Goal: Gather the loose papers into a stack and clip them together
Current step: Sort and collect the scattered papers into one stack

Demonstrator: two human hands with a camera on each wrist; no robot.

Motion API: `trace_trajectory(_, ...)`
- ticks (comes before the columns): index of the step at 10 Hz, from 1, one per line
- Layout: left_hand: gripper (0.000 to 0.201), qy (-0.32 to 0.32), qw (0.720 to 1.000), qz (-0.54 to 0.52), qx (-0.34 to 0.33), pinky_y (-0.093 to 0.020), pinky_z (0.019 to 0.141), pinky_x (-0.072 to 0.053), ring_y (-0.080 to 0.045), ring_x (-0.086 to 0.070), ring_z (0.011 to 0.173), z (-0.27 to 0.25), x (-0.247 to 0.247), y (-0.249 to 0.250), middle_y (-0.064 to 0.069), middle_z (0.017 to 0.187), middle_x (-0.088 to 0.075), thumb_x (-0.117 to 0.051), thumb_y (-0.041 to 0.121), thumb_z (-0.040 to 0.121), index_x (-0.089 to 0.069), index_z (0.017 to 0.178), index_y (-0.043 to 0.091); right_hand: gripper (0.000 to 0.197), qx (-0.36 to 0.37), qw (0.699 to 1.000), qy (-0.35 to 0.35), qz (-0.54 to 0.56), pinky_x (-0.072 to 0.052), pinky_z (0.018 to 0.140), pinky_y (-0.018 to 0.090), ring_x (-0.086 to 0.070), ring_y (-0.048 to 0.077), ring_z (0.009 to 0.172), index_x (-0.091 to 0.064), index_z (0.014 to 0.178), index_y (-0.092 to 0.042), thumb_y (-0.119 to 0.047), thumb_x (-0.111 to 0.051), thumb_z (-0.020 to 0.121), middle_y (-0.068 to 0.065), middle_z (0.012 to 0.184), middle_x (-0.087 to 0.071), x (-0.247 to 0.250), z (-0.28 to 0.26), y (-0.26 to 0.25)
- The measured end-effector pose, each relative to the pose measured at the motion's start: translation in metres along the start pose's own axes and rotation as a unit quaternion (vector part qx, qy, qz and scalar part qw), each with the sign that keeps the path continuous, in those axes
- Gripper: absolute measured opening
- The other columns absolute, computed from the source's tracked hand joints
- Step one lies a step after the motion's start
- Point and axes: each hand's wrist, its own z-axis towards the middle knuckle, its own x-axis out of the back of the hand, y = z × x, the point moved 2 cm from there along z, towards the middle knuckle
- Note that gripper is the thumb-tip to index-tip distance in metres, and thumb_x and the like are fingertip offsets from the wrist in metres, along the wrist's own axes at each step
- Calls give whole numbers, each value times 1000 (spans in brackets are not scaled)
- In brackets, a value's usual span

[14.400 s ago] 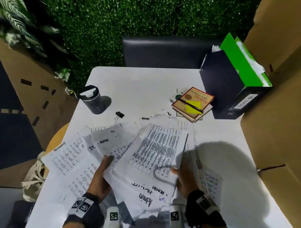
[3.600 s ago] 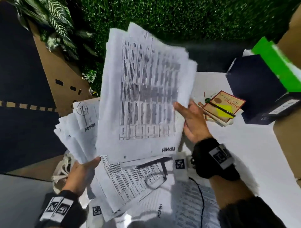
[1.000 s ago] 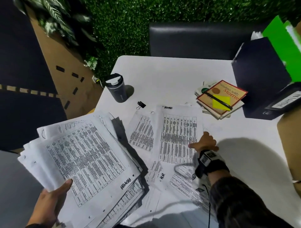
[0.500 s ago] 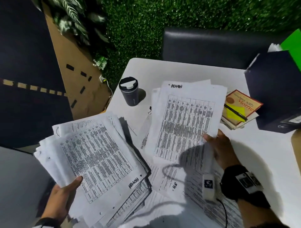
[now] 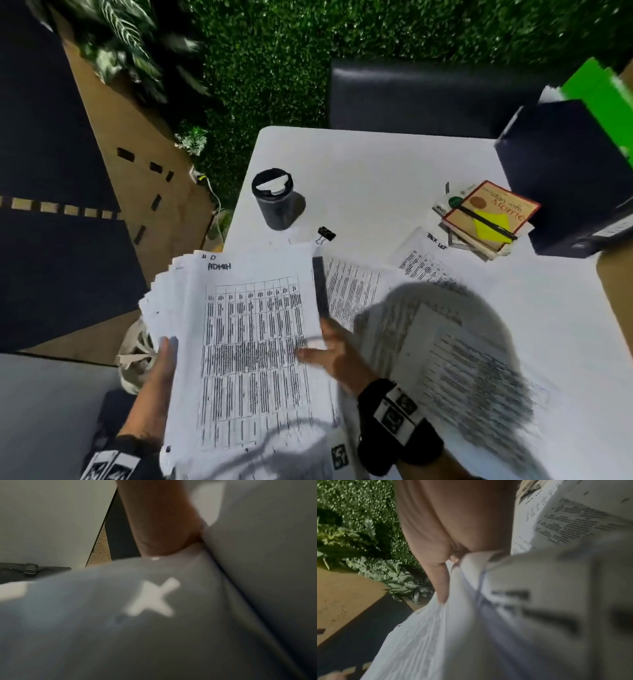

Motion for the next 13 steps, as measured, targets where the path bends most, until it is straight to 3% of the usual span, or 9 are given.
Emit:
trace_trajectory(1,89,16,736,627,-256,-53,100,-41,-40,-50,123,24,5,23,-22,137,-50,-66,60,68,-42,137,10,48,11,999,25,-31,-34,111,38,-49,15,121,-50,126,-6,-5,-66,81,5,135,-51,-5,0,8)
trace_trajectory(2,98,-46,633,744,-209,-57,100,-41,-51,-50,118,35,3,29,-38,125,-52,-86,44,54,-46,129,-4,27,5,999,-14,-47,-49,83,23,-61,-11,79,-56,104,-25,-7,-62,85,-18,91,-67,9,-8,9)
trace_trajectory(3,90,-43,587,773,-237,-51,104,-38,-41,-57,115,33,-6,49,-21,115,-67,-88,48,49,-56,125,12,35,-12,991,-2,-134,-48,65,30,-60,5,80,-55,111,-26,-17,-69,81,-10,90,-65,61,-13,21)
trace_trajectory(5,48,-40,630,720,-288,-46,104,-35,-34,-52,121,13,-26,90,-19,130,-59,-74,19,78,-58,123,13,85,-165,838,292,-431,-38,102,42,-44,35,126,-40,137,-14,-14,-82,64,17,140,-42,220,-52,39)
trace_trajectory(7,71,47,642,675,-362,-44,91,-49,-24,-62,86,8,-11,169,-9,96,-70,-90,47,38,-69,99,19,91,-261,753,286,-531,-34,98,42,-48,30,120,-32,138,-26,-31,-83,62,10,131,-52,255,-81,69)
trace_trajectory(8,35,85,677,640,-355,-7,44,-41,0,-49,40,8,-12,175,6,46,-58,-74,24,79,-57,90,-4,71,-259,768,276,-517,-32,101,38,-50,30,120,-41,137,-24,-32,-75,75,14,131,-56,253,-85,77)
trace_trajectory(9,36,91,697,631,-329,-11,42,-23,-2,-39,29,20,1,199,4,37,-48,-78,33,75,-56,71,4,68,-165,860,263,-406,-36,100,42,-54,34,111,-58,120,-5,-48,-73,70,20,121,-60,245,-86,58)
trace_trajectory(11,33,80,718,598,-346,-29,56,-43,-3,-54,41,18,6,213,10,49,-61,-84,40,63,-62,84,26,72,-27,951,182,-249,-40,98,38,-57,23,103,-58,119,-6,-47,-78,64,8,113,-61,209,-61,-1)
trace_trajectory(13,60,83,758,563,-318,-32,74,-49,-15,-59,64,16,5,210,-2,74,-65,-87,34,56,-65,110,17,83,24,932,112,-345,-42,94,29,-56,20,111,-51,124,-10,-59,-75,61,3,118,-57,122,9,3)
